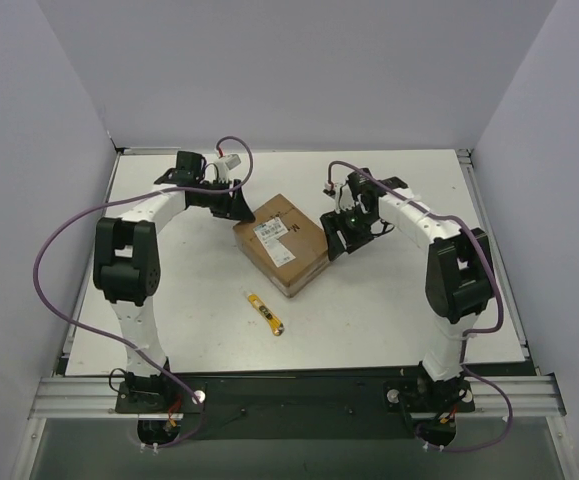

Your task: Unpack the express box

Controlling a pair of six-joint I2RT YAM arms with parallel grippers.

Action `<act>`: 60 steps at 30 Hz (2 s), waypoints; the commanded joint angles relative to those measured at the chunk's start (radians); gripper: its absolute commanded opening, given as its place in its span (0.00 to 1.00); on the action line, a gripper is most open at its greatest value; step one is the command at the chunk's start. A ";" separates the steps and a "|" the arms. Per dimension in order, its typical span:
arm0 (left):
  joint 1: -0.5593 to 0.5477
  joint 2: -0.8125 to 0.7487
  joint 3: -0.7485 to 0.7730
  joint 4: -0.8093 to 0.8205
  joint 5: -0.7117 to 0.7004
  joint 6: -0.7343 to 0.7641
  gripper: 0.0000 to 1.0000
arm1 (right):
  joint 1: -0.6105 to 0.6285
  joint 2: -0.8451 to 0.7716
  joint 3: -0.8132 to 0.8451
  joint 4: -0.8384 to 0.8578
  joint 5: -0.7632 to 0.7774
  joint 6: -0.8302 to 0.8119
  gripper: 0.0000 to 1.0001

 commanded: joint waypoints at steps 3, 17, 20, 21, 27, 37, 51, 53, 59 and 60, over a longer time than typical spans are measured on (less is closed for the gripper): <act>-0.052 -0.153 -0.171 -0.012 -0.068 -0.069 0.59 | 0.006 0.053 0.126 0.002 0.041 0.013 0.58; -0.052 -0.197 -0.193 -0.087 -0.188 -0.100 0.53 | 0.006 0.170 0.267 0.022 0.136 -0.011 0.58; -0.040 -0.172 -0.189 -0.084 -0.223 -0.111 0.36 | 0.001 0.145 0.247 0.023 0.163 -0.020 0.59; -0.032 -0.160 -0.199 -0.078 -0.223 -0.118 0.30 | -0.006 0.128 0.240 0.023 0.168 -0.023 0.59; 0.015 -0.106 -0.223 -0.069 -0.219 -0.109 0.06 | -0.055 0.049 0.194 0.020 0.167 -0.004 0.59; 0.099 -0.084 -0.300 -0.055 -0.296 -0.132 0.00 | -0.075 0.015 0.120 0.011 0.151 0.013 0.59; 0.184 -0.028 -0.326 -0.066 -0.150 -0.135 0.00 | -0.003 0.223 0.261 0.013 0.165 0.024 0.59; 0.184 -0.023 -0.328 -0.072 -0.156 -0.123 0.00 | 0.011 0.260 0.284 0.013 0.138 0.024 0.59; 0.185 0.000 -0.335 -0.109 -0.203 -0.082 0.00 | 0.032 0.303 0.397 0.013 -0.034 0.088 0.57; 0.185 0.000 -0.337 -0.113 -0.211 -0.080 0.00 | 0.032 0.299 0.416 0.013 -0.094 0.099 0.57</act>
